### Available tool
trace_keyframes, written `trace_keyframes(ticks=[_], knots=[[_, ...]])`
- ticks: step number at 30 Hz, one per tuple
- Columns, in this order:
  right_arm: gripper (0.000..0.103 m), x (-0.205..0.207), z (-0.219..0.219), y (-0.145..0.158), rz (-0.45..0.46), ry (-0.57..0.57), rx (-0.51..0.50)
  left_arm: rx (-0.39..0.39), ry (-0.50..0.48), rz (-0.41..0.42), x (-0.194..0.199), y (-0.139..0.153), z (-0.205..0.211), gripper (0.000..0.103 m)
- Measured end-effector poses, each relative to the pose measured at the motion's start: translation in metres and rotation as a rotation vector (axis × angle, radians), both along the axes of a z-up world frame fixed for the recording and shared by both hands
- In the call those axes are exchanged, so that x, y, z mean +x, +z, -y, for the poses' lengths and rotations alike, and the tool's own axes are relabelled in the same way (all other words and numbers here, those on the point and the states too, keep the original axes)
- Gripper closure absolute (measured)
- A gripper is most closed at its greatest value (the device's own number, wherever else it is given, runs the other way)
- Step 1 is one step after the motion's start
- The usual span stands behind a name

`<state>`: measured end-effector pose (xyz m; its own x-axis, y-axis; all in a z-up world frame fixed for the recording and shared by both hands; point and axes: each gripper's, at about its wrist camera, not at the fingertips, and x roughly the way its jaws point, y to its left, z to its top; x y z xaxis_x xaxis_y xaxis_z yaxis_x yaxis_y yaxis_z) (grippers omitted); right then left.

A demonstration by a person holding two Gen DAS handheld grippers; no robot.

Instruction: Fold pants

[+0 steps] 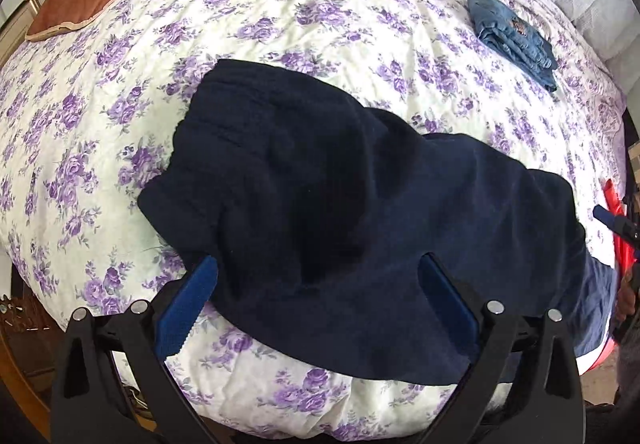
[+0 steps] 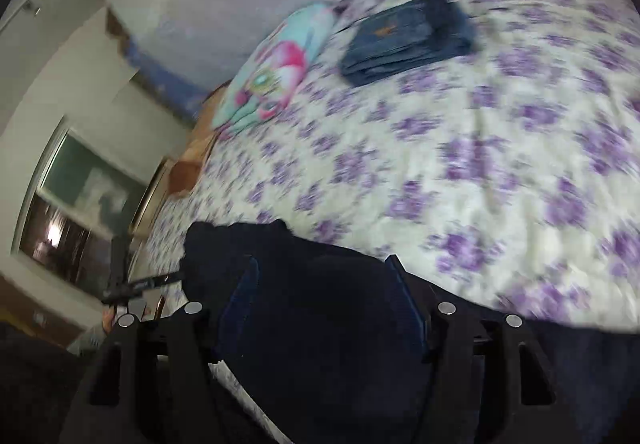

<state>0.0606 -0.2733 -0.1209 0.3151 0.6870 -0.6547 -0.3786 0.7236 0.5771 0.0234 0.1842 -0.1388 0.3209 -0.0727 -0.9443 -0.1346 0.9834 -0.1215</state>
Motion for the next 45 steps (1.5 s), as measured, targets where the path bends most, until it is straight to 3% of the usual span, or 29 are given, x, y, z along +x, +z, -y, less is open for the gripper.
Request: trace_keyframes(ticks=[3, 6, 9, 13, 15, 18, 21, 24, 27, 28, 30, 33, 36, 40, 45], knots=[[0.036, 0.037, -0.05, -0.027, -0.071, 0.215, -0.05, 0.084, 0.029, -0.048, 0.014, -0.016, 0.015, 0.005], [0.036, 0.038, -0.086, -0.047, -0.121, 0.367, -0.096, 0.109, 0.047, -0.073, 0.006, -0.023, 0.017, 0.005], [0.032, 0.008, -0.101, -0.041, -0.12, 0.455, -0.117, 0.146, 0.044, -0.085, 0.008, -0.029, 0.024, 0.005], [0.016, -0.019, -0.112, -0.03, -0.117, 0.494, -0.068, 0.149, 0.05, -0.092, 0.01, -0.031, 0.024, 0.005], [0.016, -0.017, -0.112, -0.028, -0.118, 0.461, -0.087, 0.142, 0.045, -0.092, 0.01, -0.03, 0.023, 0.005], [0.016, -0.018, -0.102, -0.012, -0.128, 0.453, -0.01, 0.142, 0.046, -0.086, 0.011, -0.031, 0.023, 0.005], [0.016, -0.012, -0.102, -0.028, -0.2, 0.455, 0.03, 0.146, 0.045, -0.079, 0.01, -0.033, 0.023, 0.004], [0.016, 0.004, -0.104, -0.053, -0.256, 0.344, 0.03, 0.141, 0.042, -0.076, 0.011, -0.035, 0.022, 0.004], [0.016, 0.022, -0.099, -0.05, -0.188, 0.181, 0.13, 0.14, 0.042, -0.071, 0.008, -0.034, 0.024, 0.004], [0.016, 0.027, -0.102, -0.055, -0.228, 0.175, 0.19, 0.143, 0.041, -0.071, 0.007, -0.034, 0.024, 0.004], [0.015, 0.028, -0.117, -0.067, -0.375, 0.234, 0.277, 0.138, 0.041, -0.069, 0.008, -0.034, 0.024, 0.004], [0.015, 0.005, -0.132, -0.046, -0.347, 0.389, 0.24, 0.134, 0.042, -0.061, 0.006, -0.034, 0.024, 0.004], [0.007, 0.0, -0.146, -0.04, -0.312, 0.406, 0.229, 0.145, 0.037, -0.056, 0.005, -0.035, 0.026, 0.004], [0.009, 0.032, -0.153, -0.063, -0.367, 0.239, 0.318, 0.134, 0.035, -0.057, 0.005, -0.034, 0.026, 0.004], [0.018, 0.059, -0.093, -0.054, -0.259, -0.127, 0.667, 0.143, 0.033, -0.044, 0.004, -0.035, 0.027, 0.004]])
